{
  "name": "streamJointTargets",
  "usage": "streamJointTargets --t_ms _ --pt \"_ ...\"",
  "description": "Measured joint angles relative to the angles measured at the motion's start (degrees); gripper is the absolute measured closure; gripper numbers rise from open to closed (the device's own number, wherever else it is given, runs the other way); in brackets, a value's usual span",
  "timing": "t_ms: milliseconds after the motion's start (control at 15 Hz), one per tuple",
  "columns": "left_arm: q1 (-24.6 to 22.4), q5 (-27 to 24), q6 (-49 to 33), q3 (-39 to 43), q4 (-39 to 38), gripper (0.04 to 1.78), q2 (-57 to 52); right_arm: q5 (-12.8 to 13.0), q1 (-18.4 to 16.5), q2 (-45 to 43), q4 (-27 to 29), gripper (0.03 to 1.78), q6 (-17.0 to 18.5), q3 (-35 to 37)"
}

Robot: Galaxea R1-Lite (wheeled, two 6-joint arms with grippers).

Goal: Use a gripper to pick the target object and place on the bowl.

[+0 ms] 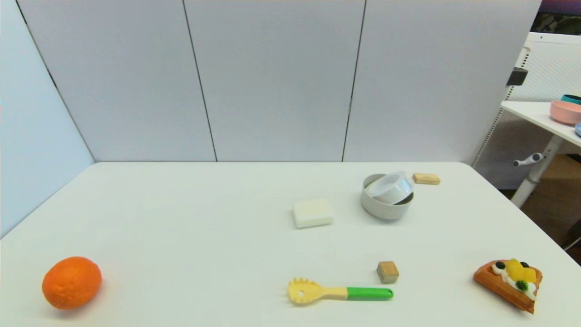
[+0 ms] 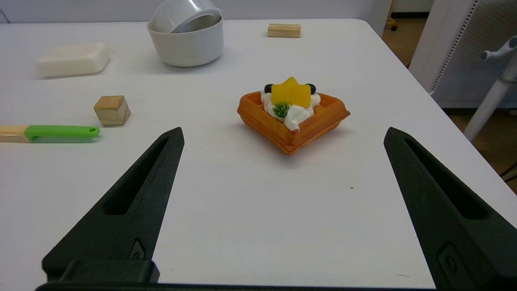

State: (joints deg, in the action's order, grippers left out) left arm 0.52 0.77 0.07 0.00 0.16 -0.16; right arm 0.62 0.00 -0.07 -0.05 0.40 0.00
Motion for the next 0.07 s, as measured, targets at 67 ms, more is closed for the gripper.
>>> streamJointTargets --t_ms 67 --pt "0.0 0.0 0.0 0.0 0.0 0.11 0.0 0.0 0.0 0.0 0.0 0.10 0.2 0.0"
